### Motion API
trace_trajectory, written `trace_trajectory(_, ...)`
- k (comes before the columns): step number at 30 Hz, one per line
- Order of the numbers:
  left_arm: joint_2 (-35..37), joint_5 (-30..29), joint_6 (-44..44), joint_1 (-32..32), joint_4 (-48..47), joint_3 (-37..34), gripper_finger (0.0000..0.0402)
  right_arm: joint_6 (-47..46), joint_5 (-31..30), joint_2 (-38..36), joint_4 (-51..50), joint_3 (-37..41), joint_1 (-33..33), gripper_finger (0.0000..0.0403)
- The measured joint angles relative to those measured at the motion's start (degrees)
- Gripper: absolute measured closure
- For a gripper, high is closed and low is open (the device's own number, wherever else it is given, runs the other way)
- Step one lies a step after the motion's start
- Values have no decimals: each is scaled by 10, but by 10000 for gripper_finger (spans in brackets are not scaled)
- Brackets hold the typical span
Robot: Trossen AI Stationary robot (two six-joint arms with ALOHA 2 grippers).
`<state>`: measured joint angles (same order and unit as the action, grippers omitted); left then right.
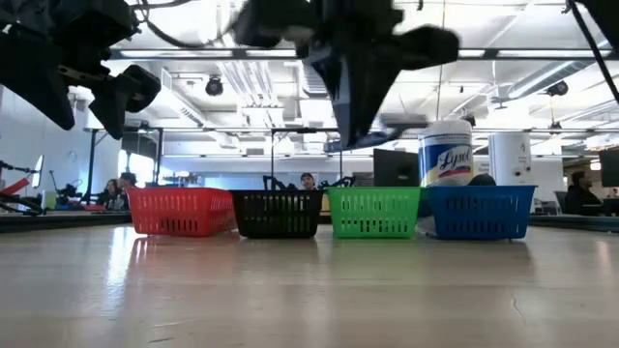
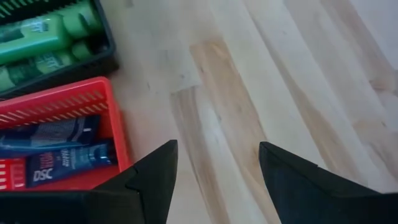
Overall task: Pick & Place Travel size toiletries
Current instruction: Put the blue razor into the green bin, then return to Home Position
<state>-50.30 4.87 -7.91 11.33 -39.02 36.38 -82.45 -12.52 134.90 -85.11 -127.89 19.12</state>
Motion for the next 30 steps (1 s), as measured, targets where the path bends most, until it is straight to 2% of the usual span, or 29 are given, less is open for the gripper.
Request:
trace_trajectory(4, 0, -18, 1, 0, 3, 0, 172, -2, -45, -69, 14, 61, -60, 390)
trace_trajectory(7, 3, -39, 0, -1, 2, 0, 172, 16, -72, -135, 65, 130, -111, 396)
trace_trajectory(14, 15, -68, -5, -2, -3, 0, 172, 34, -58, -211, 246, 301, -188, 397)
trace_trajectory(16, 18, -72, -5, -2, -9, 0, 172, 45, -52, -232, 277, 321, -191, 397)
trace_trajectory(22, 20, -88, -5, -2, -9, 0, 172, 53, -42, -255, 267, 364, -181, 392)
trace_trajectory(30, 18, -95, -9, -3, 11, 0, 172, 40, -31, -266, 268, 398, -118, 337)
